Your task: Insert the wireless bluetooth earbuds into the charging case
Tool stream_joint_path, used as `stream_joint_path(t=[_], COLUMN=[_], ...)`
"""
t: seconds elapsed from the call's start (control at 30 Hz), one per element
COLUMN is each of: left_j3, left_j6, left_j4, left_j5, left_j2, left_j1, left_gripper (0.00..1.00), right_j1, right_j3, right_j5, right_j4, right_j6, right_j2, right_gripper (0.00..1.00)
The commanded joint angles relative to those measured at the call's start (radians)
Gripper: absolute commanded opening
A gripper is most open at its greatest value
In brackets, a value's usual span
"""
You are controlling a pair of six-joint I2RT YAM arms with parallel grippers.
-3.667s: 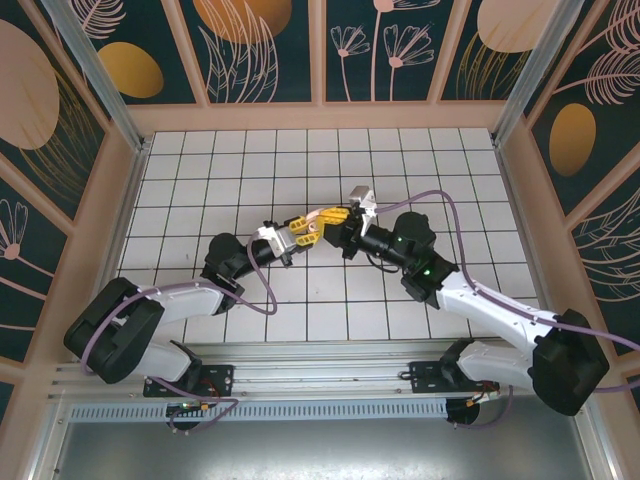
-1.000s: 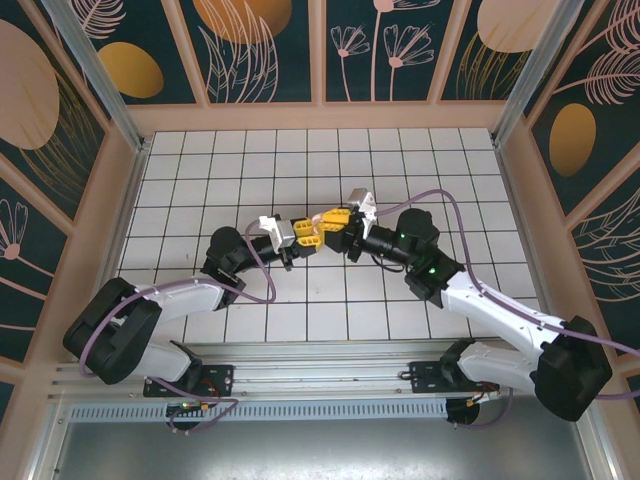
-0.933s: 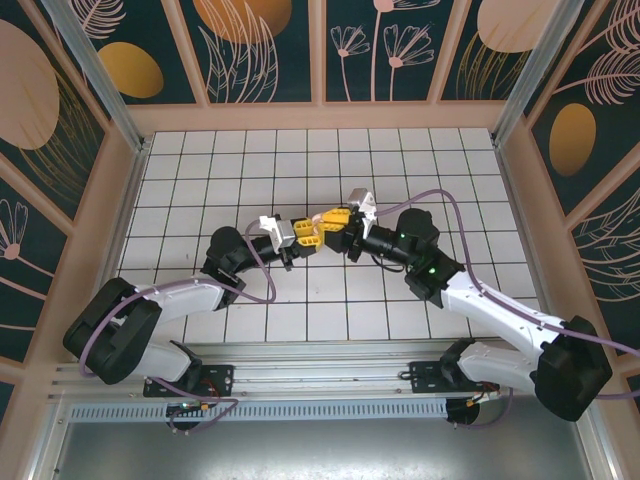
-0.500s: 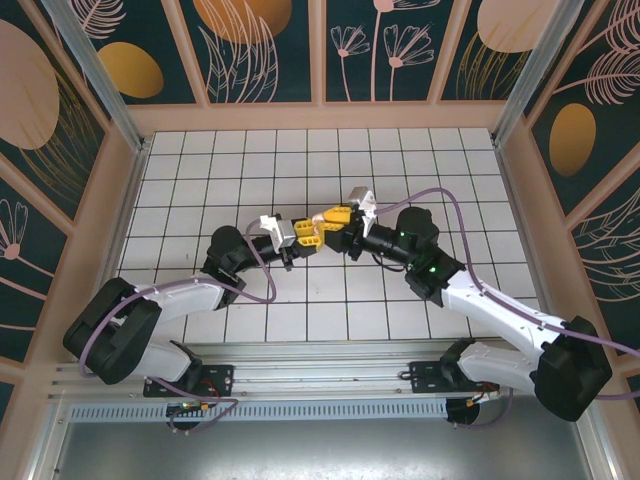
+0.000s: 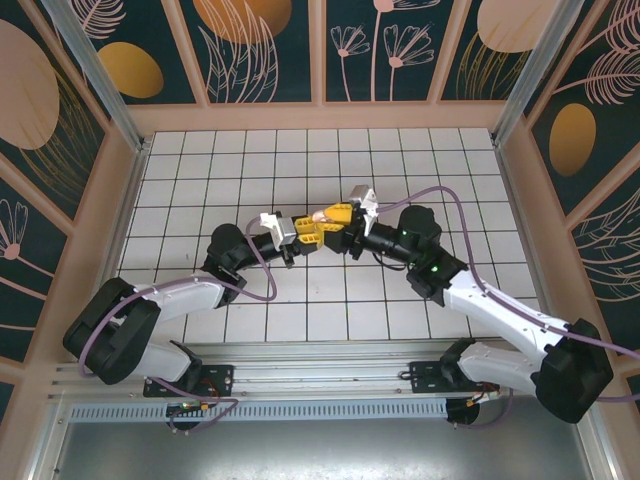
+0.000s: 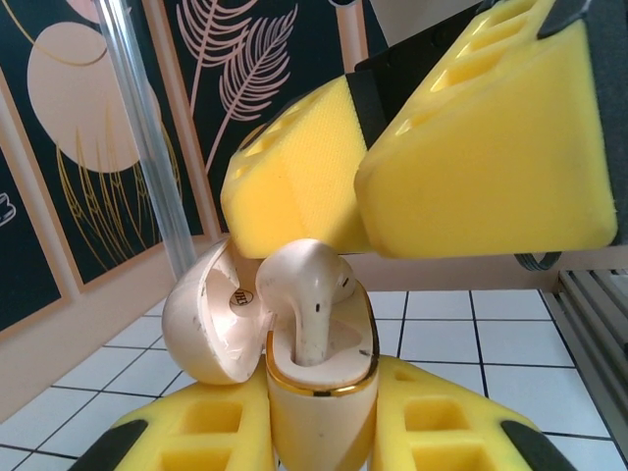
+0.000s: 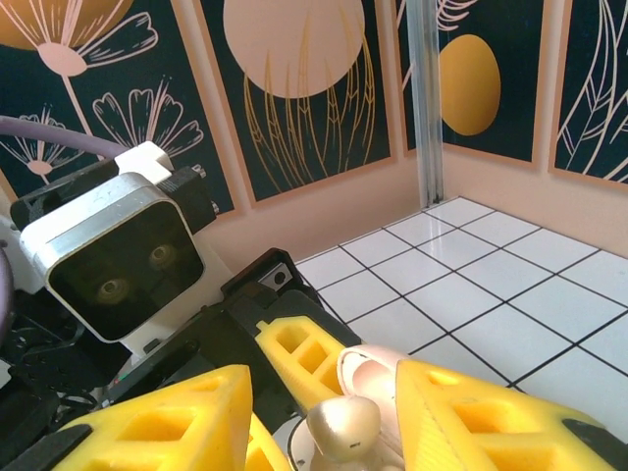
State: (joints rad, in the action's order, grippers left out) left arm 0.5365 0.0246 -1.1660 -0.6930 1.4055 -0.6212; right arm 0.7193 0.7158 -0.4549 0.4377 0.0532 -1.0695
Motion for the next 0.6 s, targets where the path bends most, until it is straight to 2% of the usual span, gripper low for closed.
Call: stream_joint_path(t=[0.0,0.57], left_j3=[0.031,0.036], left_j6=[0.011,0.017], left_j4=[-0.054,-0.038], left_j5=[-0.031,-0.028], left_j2=[-0.034,-0.032], left_j1=[-0.006,-0.007], left_gripper=[0.21,0.21], right_j1=[-0.012,-0.03], right_j3=[0.024,0.006], right_j5=[-0.002,-0.021], right_j4=[-0.011,0.039], right_j6=[0.021,0.088], right_j2=[0.027,0.095], right_gripper=[0.43,0.44])
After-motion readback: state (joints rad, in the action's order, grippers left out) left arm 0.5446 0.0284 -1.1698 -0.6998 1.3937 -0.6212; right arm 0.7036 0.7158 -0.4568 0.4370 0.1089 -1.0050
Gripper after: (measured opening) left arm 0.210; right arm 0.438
